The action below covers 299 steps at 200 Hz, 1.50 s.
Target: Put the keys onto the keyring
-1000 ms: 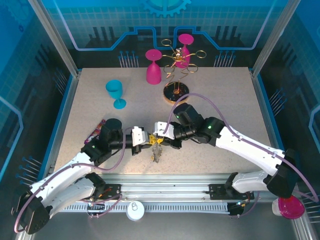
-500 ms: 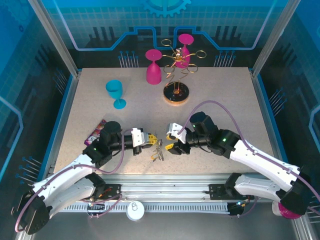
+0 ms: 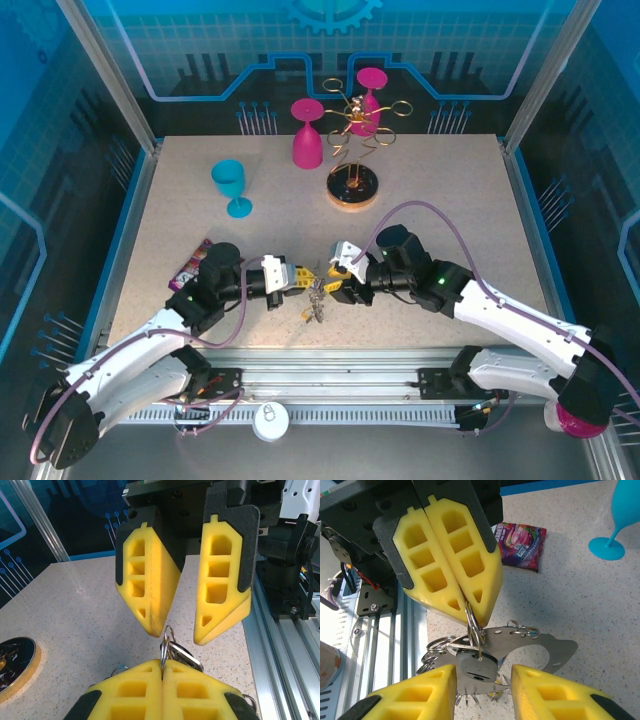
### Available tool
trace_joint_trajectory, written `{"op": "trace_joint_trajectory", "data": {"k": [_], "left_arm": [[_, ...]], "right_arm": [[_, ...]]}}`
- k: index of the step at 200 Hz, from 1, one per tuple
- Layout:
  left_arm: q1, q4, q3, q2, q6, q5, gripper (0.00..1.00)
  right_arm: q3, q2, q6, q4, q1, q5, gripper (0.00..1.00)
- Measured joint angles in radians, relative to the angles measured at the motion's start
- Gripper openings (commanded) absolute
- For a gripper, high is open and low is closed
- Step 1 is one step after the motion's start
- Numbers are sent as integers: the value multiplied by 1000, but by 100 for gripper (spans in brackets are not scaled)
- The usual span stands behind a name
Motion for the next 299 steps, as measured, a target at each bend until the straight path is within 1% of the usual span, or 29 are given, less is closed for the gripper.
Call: {"op": "trace_joint_trajectory", "data": {"k": [30,63,75,95,127,144,165,218,263,271,290,299], "left_arm": [[0,0,0,0,0,2,0],[0,-1,0,0,3,2,0],[0,-1,0,0,4,2,0],[0,-1,0,0,5,2,0],[0,-1,0,0,7,2,0],[0,-2,0,0,7,2,0],[0,-4,0,0,8,2,0],[0,-7,0,-9,8,2,0],[0,2,-6,-14,8,11,0],[0,7,-6,-15,8,11,0],[0,19,-6,-16,7,14,0],[0,25,-6,-18,7,17,0]], "right_arm": [[4,11,-2,11,0,-6,25],[6,21,-6,12,0,-18,17],[9,21,-5,12,0,-21,17],[12,21,-4,13,0,-27,21],[16,21,-4,17,0,-35,20],[17,21,-5,18,0,-43,14],[17,21,-9,18,-1,-45,0],[22,26,20,-5,-18,-47,0],[53,86,42,-49,-29,-84,0],[60,94,42,-53,-30,-90,7],[66,95,48,-51,-38,-101,32],[65,92,56,-47,-43,-101,36]]}}
